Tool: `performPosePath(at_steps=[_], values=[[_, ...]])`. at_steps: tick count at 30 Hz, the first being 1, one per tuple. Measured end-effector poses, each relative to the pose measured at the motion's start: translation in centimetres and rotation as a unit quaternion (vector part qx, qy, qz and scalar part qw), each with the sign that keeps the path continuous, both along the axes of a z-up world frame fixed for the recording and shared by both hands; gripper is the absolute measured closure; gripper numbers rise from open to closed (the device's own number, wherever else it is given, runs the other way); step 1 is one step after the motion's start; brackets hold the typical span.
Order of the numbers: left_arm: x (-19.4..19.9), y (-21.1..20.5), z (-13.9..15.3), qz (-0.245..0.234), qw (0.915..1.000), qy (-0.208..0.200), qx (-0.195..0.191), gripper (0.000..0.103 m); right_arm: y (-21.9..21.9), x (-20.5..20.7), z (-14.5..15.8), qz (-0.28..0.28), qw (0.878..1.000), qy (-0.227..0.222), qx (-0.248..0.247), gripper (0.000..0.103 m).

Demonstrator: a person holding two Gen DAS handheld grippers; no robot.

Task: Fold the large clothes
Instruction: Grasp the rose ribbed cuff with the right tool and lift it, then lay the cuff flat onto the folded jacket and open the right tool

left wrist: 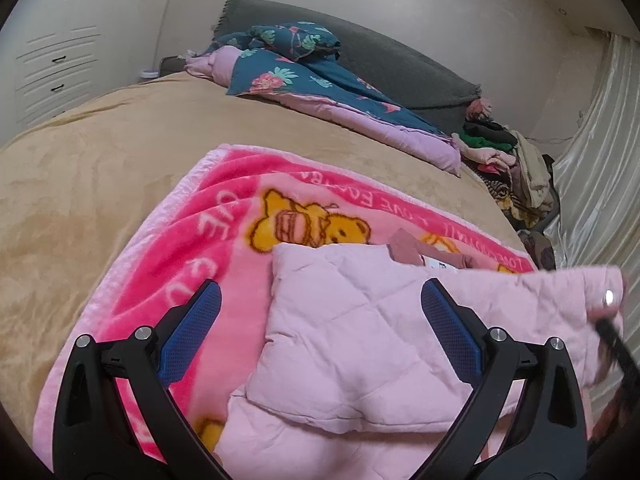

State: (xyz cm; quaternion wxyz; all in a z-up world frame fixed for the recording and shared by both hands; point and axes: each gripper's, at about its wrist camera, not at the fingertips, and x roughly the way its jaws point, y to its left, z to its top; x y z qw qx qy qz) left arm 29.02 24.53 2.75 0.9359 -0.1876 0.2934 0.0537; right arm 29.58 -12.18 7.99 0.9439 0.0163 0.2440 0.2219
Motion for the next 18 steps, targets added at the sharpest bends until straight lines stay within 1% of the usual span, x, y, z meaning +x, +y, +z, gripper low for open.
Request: performPosePath(at_steps=[3,7,12,15,18], values=[[0.5,-1.3,-0.3,-0.017,0.9998,0.005,0.012,0.01,-0.8,1.6,-0.7,-0.01,1.0,0.018,-0.005,0.089],[1.4,-3.2,-0.9,-0.04,0.9987,0.015,0.029,0.01,-1.1,2.8,-3.0,-0.024,0.999,0.046,-0.006,0.089],[2.5,-5.6,-2.0,-0.074,0.996,0.026,0.043,0.01,-1.8,3.8,-5.8,-0.041,0.996,0.076,-0.002,0.088],[3.0,-7.1,-2.7,-0.091,0.9932,0.038,0.062,0.01,-2.0,3.9,-6.8,-0.046,0.995,0.087,-0.001,0.088],[3.6,-8.0,-3.6,-0.101,0.9913,0.051,0.068,0.009,-2.3,4.2,-7.8,-0.055,0.993,0.1,0.0,0.085]])
